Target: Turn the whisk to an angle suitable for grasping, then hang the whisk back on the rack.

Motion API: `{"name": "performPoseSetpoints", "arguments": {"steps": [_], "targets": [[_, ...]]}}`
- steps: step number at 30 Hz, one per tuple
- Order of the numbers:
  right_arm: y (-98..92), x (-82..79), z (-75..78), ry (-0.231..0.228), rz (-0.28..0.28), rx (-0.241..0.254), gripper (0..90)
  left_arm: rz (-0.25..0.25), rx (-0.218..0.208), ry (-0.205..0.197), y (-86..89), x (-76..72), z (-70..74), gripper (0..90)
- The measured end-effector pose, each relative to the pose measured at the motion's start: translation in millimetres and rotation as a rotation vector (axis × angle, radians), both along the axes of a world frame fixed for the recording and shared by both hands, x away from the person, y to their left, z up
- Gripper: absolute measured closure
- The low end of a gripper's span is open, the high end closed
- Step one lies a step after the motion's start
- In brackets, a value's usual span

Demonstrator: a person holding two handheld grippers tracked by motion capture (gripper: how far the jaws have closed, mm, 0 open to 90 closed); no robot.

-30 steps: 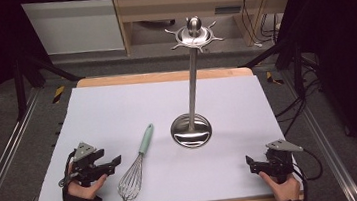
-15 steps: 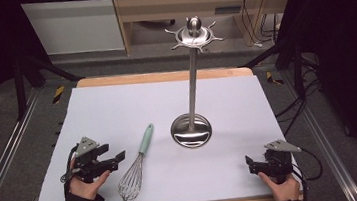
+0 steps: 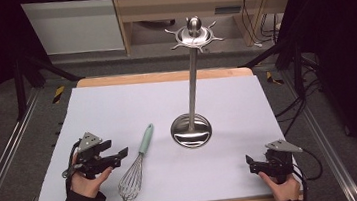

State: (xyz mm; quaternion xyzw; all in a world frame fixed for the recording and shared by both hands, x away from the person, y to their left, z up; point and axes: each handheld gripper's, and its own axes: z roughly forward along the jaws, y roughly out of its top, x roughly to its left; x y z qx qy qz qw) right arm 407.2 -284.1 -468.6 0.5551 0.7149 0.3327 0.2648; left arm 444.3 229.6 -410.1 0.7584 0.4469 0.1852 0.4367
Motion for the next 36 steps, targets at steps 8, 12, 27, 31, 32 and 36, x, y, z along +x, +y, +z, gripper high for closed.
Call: {"name": "performPoseSetpoints", "arguments": {"steps": [8, 12, 27, 31, 32, 36], "targets": [[0.4, 0.6, -0.4, 0.007, 0.003, 0.0, 9.3, -0.011, 0.004, 0.006, -7.2, 6.1, 5.7, 29.3], [0.5, -0.1, -0.2, 0.003, 0.0, -0.003, 9.3, -0.021, 0.025, 0.007, -13.7, 10.4, 11.9, 29.3], [0.0, 0.3, -0.2, 0.006, 0.004, -0.006, 9.7, -0.062, 0.079, -0.011, -40.5, 18.7, 35.7, 29.8], [-0.1, 0.6, -0.1, 0.01, 0.006, -0.004, 9.7, -0.07, 0.086, -0.007, -45.1, 21.0, 36.8, 30.0], [0.1, 0.7, -0.4, 0.009, 0.005, -0.003, 9.7, -0.071, 0.089, -0.002, -46.2, 22.2, 36.2, 30.4], [0.1, 1.1, -0.7, 0.009, 0.006, -0.007, 9.7, -0.072, 0.101, 0.016, -49.5, 26.0, 33.2, 30.7]]}}
